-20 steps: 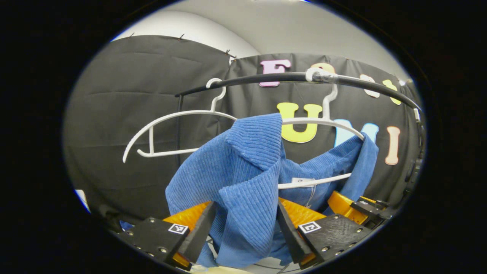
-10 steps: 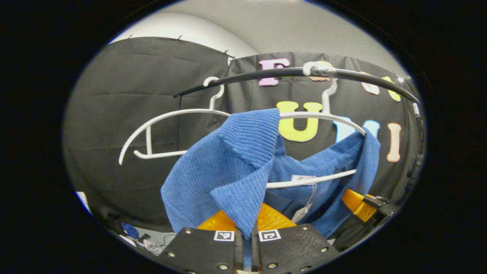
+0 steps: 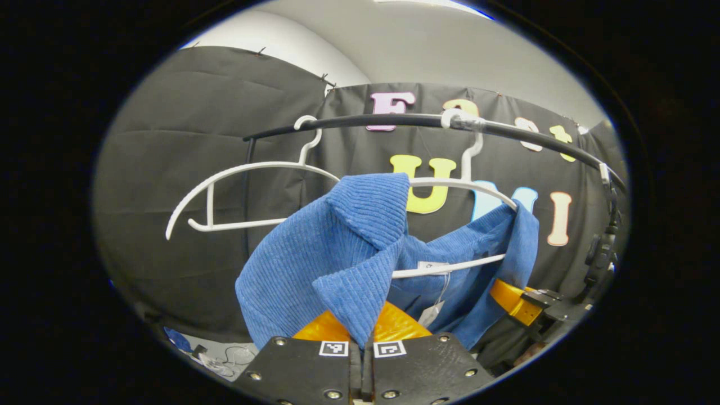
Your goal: Grasp the clothes on the hanger with both hands and then place them into the laundry hamper below.
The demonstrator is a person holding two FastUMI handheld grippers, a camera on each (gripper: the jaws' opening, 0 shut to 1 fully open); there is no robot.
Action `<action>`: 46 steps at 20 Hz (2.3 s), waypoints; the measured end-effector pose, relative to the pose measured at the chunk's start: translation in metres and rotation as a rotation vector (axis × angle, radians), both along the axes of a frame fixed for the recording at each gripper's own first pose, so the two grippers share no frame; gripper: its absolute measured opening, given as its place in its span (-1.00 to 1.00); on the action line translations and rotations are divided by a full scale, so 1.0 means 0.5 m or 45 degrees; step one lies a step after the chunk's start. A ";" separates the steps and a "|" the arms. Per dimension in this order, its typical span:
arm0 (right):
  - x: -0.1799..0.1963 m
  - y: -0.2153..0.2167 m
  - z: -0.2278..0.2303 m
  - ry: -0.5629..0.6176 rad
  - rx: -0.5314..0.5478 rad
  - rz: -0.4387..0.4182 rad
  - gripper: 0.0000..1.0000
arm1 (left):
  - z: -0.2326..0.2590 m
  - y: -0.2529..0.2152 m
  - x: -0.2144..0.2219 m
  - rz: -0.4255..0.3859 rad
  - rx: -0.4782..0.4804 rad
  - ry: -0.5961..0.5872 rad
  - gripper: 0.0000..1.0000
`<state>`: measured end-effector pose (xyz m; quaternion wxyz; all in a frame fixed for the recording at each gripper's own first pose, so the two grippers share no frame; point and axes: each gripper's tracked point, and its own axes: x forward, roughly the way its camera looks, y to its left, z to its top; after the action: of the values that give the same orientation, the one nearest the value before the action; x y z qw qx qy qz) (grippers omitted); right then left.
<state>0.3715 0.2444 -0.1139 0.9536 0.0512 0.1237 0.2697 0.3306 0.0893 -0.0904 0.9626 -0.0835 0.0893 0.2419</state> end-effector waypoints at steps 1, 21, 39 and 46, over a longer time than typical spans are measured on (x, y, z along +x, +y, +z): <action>-0.001 -0.001 0.003 -0.006 -0.007 -0.019 -1.00 | 0.007 0.002 -0.005 -0.023 0.000 -0.005 -0.99; 0.061 -0.069 0.079 -0.120 0.068 -0.346 -1.00 | 0.142 0.110 -0.051 -0.158 0.095 -0.087 -0.95; 0.175 -0.153 0.128 -0.238 0.123 -0.483 -1.00 | 0.154 0.309 -0.034 -0.049 0.143 -0.055 -0.96; 0.215 -0.176 0.152 -0.297 0.109 -0.533 -1.00 | 0.147 0.341 -0.014 -0.148 0.156 -0.042 -0.95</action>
<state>0.4789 0.1566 -0.0377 0.9935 0.0847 -0.0122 0.0754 0.3234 0.2598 -0.0171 0.9797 -0.0231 0.0631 0.1891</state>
